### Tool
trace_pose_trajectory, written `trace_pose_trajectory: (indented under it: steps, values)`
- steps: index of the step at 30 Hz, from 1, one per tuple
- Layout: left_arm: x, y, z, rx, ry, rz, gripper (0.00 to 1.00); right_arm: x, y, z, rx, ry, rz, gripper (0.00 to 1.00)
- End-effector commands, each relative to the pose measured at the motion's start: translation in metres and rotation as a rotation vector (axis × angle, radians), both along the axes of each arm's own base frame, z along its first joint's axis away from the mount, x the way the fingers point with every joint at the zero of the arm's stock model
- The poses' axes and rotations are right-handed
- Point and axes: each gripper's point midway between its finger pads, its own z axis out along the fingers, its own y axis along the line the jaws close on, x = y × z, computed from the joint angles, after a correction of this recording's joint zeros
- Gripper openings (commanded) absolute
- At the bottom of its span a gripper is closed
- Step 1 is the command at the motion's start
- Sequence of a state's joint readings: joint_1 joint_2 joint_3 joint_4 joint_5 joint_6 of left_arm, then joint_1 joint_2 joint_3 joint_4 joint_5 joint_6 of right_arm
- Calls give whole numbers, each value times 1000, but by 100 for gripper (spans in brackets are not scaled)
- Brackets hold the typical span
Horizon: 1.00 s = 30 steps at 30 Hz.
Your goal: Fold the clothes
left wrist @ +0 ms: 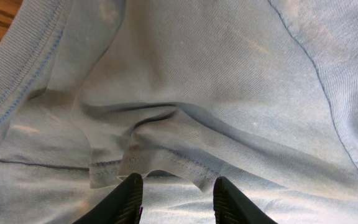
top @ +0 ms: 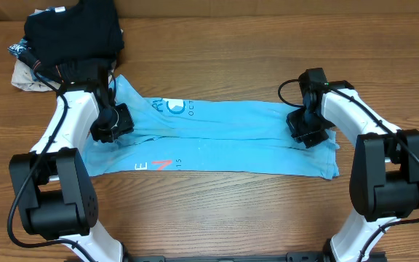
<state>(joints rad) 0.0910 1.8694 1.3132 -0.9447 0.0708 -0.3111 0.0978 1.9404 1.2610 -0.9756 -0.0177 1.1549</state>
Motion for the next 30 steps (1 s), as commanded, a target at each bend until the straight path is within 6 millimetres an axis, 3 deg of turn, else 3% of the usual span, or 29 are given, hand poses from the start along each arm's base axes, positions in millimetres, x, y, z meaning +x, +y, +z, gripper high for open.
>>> trace_pose_trajectory:
  steps: [1, 10, 24, 28, 30]
  values:
    - [-2, -4, 1, -7, -1, -20, 41, -2, -4, 6, -17, -4, -8, 4]
    - [-1, -4, 1, -6, -5, -20, 41, -6, -4, 38, -12, -54, 5, 4]
    - [0, -4, 1, -6, -9, -20, 41, -48, -4, 41, -24, 110, 64, 6]
    - [0, -4, 1, -6, -11, -20, 41, -48, -4, 41, -17, 107, 145, 93]
    - [0, -4, 1, -6, -10, -20, 40, -47, -5, 41, -21, 103, 152, 96]
